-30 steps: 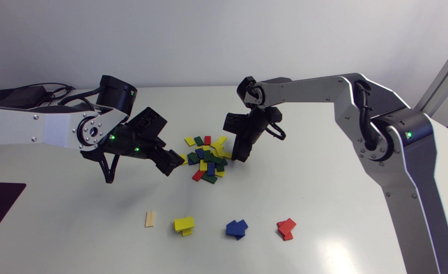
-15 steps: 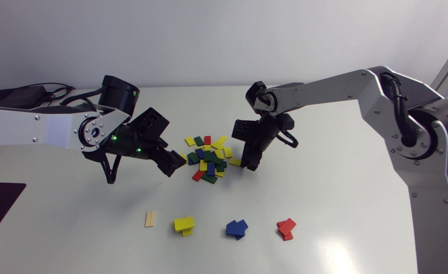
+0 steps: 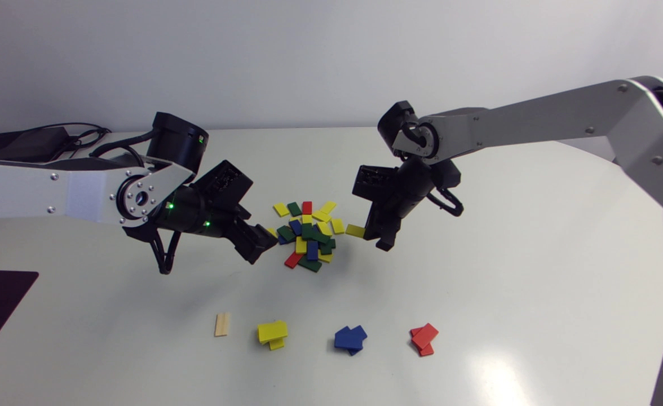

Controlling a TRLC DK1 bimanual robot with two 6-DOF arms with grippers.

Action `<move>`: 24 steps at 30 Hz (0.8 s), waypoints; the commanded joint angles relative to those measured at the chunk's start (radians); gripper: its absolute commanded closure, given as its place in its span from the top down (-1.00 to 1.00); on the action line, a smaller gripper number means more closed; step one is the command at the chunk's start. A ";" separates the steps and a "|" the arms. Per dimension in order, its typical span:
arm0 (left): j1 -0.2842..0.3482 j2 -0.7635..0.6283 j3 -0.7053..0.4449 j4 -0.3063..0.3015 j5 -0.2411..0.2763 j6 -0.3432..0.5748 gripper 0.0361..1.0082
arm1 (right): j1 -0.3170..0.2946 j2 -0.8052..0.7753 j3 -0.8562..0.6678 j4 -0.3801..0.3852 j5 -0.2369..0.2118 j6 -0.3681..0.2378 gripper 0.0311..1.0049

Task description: Take domino bricks one by one from the mixed stack on the table and place each onto the existing stack of the same color.

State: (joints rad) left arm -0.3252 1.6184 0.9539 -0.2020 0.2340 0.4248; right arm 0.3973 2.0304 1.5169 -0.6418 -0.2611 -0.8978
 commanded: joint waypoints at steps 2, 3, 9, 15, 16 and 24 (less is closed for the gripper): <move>-0.011 -0.028 -0.023 0.004 -0.002 -0.009 0.96 | 0.041 -0.093 -0.081 0.019 -0.004 0.013 -0.78; -0.012 -0.029 -0.023 0.004 -0.002 -0.011 0.96 | 0.052 -0.113 -0.098 0.025 -0.004 0.019 -0.78; -0.009 -0.055 -0.044 0.006 -0.002 -0.017 0.96 | 0.143 -0.183 -0.179 0.054 -0.004 0.037 -0.78; 0.021 -0.100 -0.081 0.012 -0.004 -0.020 0.97 | 0.222 -0.207 -0.204 0.062 -0.003 0.051 -0.78; 0.032 -0.109 -0.089 0.013 -0.002 -0.021 0.97 | 0.236 -0.208 -0.208 0.064 -0.003 0.053 -0.78; 0.064 -0.130 -0.121 0.030 -0.002 -0.035 0.97 | 0.325 -0.203 -0.225 0.082 0.010 0.073 -0.78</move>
State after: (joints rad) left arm -0.2722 1.5066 0.8631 -0.1810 0.2337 0.4198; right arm 0.7025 1.8423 1.3293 -0.5671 -0.2584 -0.8444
